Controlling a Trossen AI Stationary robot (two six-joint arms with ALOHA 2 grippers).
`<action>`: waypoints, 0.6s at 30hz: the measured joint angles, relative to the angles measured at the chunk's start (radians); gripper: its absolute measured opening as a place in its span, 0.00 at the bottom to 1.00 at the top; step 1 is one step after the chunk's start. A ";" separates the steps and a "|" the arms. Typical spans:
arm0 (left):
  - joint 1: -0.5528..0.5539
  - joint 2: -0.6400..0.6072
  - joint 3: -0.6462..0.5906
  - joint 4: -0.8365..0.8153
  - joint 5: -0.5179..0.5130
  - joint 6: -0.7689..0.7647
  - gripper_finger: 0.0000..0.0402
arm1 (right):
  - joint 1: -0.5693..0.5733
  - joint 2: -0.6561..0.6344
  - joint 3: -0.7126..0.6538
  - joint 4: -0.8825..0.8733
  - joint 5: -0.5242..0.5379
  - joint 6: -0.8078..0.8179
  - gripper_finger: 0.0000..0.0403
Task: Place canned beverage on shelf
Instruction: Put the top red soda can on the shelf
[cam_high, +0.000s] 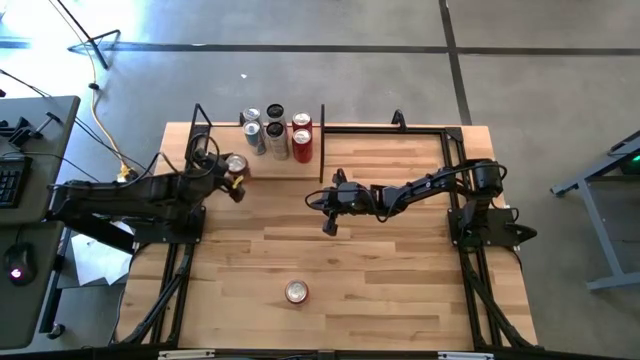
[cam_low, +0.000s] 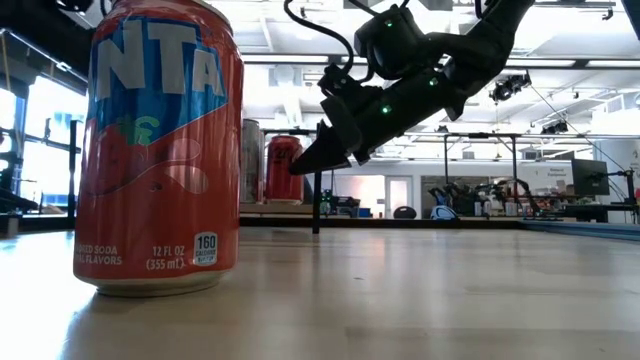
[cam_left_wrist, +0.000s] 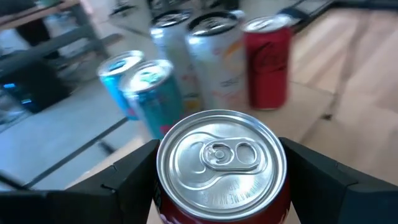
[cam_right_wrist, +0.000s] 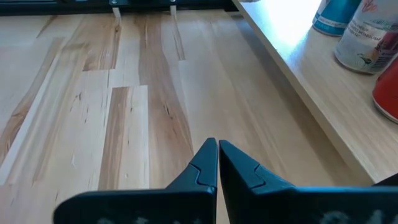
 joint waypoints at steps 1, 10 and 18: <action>0.018 0.006 0.000 0.000 -0.011 0.006 0.69 | 0.000 0.000 0.000 0.000 0.000 -0.001 0.00; 0.179 0.039 -0.026 0.031 -0.032 -0.049 0.69 | 0.000 0.000 0.000 0.000 -0.023 -0.004 0.00; 0.297 0.048 -0.026 0.077 -0.038 -0.012 0.69 | 0.000 0.000 0.000 0.004 -0.023 -0.018 0.00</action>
